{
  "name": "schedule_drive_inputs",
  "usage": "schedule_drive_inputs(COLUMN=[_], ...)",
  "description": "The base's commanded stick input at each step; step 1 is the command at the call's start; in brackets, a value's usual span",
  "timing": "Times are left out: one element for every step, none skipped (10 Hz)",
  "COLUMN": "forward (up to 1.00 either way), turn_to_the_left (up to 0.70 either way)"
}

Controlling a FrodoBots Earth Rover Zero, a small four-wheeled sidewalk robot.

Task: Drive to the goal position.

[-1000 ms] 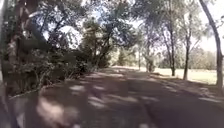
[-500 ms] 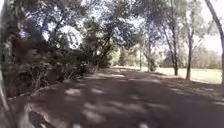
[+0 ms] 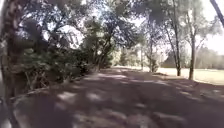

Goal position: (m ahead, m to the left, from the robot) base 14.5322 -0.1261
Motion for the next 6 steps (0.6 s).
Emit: schedule_drive_inputs(forward=[0.70,0.70,0.70,0.70,0.70,0.70], turn_to_the_left=[0.00,0.00,0.00,0.00,0.00,0.00])
